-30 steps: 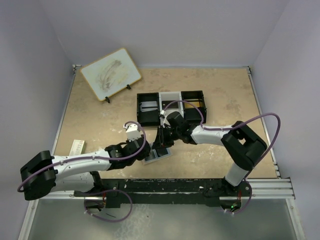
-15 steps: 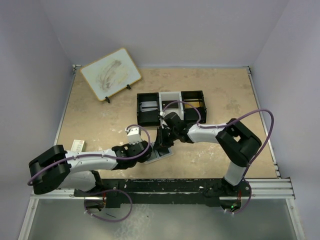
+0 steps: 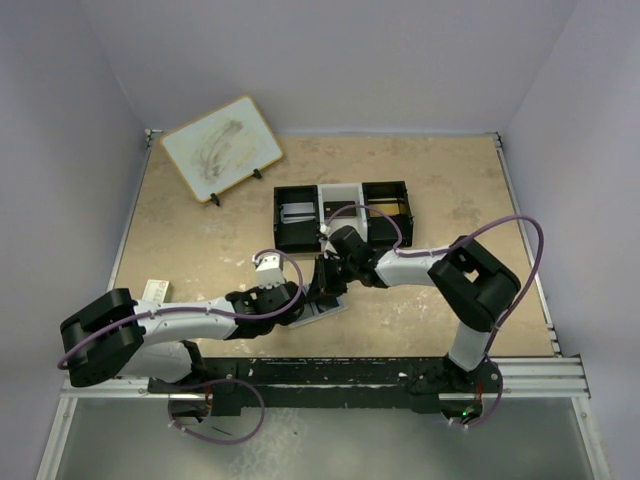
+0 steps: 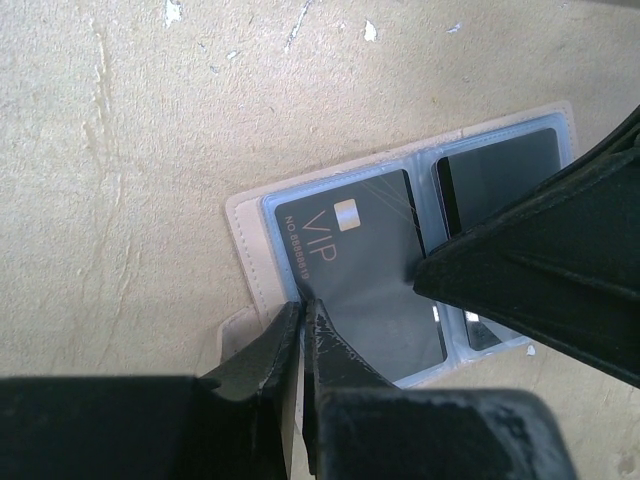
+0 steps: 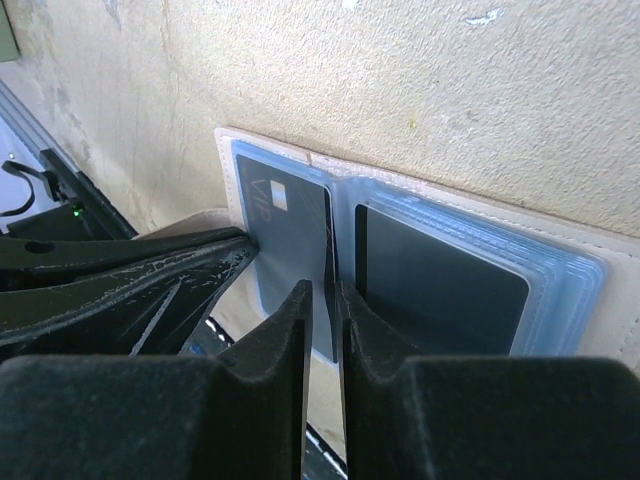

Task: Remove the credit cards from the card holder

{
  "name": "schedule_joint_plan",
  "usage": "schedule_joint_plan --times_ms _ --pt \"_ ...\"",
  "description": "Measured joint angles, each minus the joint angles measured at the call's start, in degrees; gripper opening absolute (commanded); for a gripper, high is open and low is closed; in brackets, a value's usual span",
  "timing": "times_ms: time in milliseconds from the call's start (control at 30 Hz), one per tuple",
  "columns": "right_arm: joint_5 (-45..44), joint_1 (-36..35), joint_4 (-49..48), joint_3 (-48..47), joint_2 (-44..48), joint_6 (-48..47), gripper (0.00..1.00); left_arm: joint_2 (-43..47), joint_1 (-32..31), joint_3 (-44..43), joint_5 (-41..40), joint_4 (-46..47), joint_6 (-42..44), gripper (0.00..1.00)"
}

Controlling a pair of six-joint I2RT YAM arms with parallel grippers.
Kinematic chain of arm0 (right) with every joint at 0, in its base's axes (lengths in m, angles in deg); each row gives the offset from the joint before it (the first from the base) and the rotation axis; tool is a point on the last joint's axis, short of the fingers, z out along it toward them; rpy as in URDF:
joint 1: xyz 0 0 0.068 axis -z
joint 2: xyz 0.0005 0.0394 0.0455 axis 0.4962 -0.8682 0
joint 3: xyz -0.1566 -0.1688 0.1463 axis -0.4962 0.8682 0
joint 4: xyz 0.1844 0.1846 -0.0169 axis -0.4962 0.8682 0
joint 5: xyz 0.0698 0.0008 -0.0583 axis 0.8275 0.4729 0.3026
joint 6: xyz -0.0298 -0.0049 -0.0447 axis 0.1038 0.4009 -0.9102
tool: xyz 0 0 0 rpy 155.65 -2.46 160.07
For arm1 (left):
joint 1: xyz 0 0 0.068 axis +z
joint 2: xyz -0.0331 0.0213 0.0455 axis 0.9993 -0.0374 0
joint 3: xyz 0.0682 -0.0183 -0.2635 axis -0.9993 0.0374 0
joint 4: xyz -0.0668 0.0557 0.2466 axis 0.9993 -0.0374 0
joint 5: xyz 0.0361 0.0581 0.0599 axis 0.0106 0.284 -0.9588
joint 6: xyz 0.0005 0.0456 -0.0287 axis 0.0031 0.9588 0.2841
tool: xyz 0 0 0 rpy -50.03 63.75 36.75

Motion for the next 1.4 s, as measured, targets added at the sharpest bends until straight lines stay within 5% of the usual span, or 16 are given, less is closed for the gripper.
schedule_joint_plan --times_ms 167,300,967,1033,1267,1400 --pt "2.2 0.4 -2.5 1.0 -0.4 1.1 0.17 0.0 0.0 0.0 0.0 0.2 0.9 0.0" --pt "3.0 0.8 -4.7 2.3 -0.4 2.3 0.0 -0.1 0.0 0.0 0.0 0.4 1.5 0.0" --pt "6.9 5.1 -10.6 9.6 3.8 6.8 0.0 -1.0 0.0 0.0 -0.4 1.9 1.6 0.0" --pt "6.9 5.3 -10.6 9.6 4.0 6.7 0.06 -1.0 0.0 0.0 -0.4 2.1 1.9 0.0" --pt "6.6 5.1 -10.5 9.2 3.4 5.8 0.2 -1.3 0.0 0.0 1.0 4.3 4.9 0.27" --pt "6.6 4.7 -10.6 9.0 2.7 5.7 0.21 -0.3 0.2 0.0 3.0 5.0 5.9 0.3"
